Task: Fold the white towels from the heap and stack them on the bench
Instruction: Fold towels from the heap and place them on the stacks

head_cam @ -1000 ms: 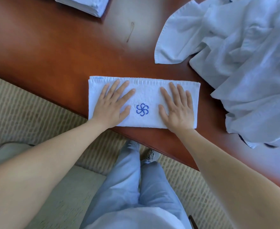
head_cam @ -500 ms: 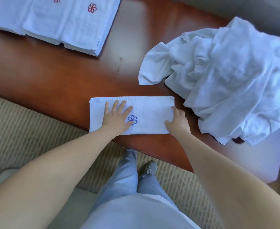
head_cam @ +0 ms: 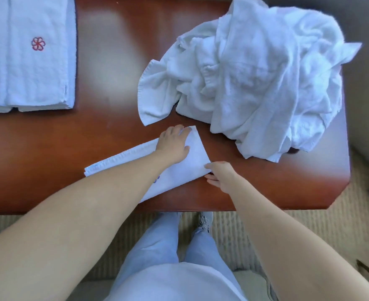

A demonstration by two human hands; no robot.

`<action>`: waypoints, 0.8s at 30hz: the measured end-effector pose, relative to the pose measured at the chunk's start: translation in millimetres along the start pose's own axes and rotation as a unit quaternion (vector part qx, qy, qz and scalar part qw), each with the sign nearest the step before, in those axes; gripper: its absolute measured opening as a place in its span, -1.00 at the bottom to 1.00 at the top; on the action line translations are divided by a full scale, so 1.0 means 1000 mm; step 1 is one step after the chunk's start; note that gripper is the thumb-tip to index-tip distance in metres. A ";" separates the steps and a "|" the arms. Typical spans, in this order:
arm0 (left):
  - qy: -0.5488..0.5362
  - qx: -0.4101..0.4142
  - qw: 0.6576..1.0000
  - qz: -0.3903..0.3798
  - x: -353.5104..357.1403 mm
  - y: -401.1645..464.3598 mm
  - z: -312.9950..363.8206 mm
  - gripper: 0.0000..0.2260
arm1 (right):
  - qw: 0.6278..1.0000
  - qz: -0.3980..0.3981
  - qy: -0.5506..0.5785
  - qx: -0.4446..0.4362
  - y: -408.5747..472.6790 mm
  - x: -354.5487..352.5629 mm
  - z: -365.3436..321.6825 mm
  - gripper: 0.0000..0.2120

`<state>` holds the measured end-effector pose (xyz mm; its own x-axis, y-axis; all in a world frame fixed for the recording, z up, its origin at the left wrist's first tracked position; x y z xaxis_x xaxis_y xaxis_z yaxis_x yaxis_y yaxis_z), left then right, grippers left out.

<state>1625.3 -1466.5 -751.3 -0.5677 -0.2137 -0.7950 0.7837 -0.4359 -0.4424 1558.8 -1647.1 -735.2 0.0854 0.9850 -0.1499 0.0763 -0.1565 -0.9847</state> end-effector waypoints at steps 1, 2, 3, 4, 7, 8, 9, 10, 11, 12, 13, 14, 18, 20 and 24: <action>-0.029 -0.007 0.999 0.015 -0.004 0.009 0.003 -0.43 | 1.000 -0.003 0.011 -0.002 0.004 -0.001 0.002 -0.65; -0.047 -0.015 0.999 0.022 -0.009 0.019 0.005 -0.45 | 1.000 0.000 0.016 -0.009 0.009 -0.002 0.005 -0.67; -0.053 -0.019 0.998 0.018 -0.013 0.028 0.008 -0.47 | 1.000 0.005 0.020 -0.016 0.013 -0.002 0.007 -0.66; -0.050 -0.022 0.999 0.002 -0.018 0.036 0.011 -0.50 | 0.999 0.011 0.023 -0.022 0.015 -0.003 0.008 -0.65; -0.035 -0.034 0.997 -0.062 -0.031 0.057 0.018 -0.68 | 0.999 0.011 0.025 -0.025 0.019 -0.003 0.013 -0.74; -0.038 -0.032 0.995 -0.086 -0.036 0.061 0.020 -0.73 | 0.999 0.010 0.019 -0.028 0.019 -0.003 0.015 -0.83; -0.043 -0.024 0.993 -0.110 -0.039 0.064 0.020 -0.77 | 0.999 0.010 0.010 -0.033 0.017 -0.004 0.017 -0.87; -0.044 -0.009 0.991 -0.130 -0.043 0.065 0.019 -0.80 | 0.999 0.008 0.003 -0.041 0.016 -0.004 0.019 -0.88; -0.039 0.009 0.989 -0.141 -0.048 0.063 0.018 -0.84 | 0.999 0.004 -0.001 -0.050 0.014 -0.005 0.020 -0.88; -0.028 0.030 0.989 -0.145 -0.053 0.060 0.016 -0.86 | 0.998 -0.001 -0.009 -0.060 0.011 -0.004 0.020 -0.89; -0.012 0.051 0.988 -0.144 -0.057 0.057 0.013 -0.87 | 0.997 -0.005 -0.023 -0.073 0.008 -0.004 0.020 -0.88; 0.004 0.070 0.987 -0.143 -0.062 0.053 0.009 -0.88 | 0.995 -0.003 -0.045 -0.088 0.004 -0.005 0.019 -0.86; 0.043 0.106 0.986 -0.121 -0.085 0.031 -0.002 -0.90 | 0.975 0.054 -0.135 -0.170 -0.017 -0.005 0.015 -0.84; 0.053 0.113 0.986 -0.107 -0.100 0.016 -0.006 -0.84 | 0.959 0.073 -0.172 -0.214 -0.035 -0.003 0.011 -0.85; 0.064 0.105 0.990 -0.063 -0.132 -0.027 -0.013 -0.79 | 0.914 0.102 -0.254 -0.300 -0.078 0.006 -0.001 -0.87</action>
<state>1682.2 -1414.8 -640.2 -0.6107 -0.0395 -0.7908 0.6314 -0.6271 -0.4562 1554.5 -1629.5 -659.2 -0.3019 0.8140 -0.4962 0.6542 -0.2017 -0.7289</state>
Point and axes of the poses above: each hand's wrist, its own y-axis towards the middle knuckle, its own x-axis out of the palm, z = x × y, the point moved 1 cm from there along y, towards the middle knuckle, and after that the axes turned 9 degrees about x, right-handed, at the moved point
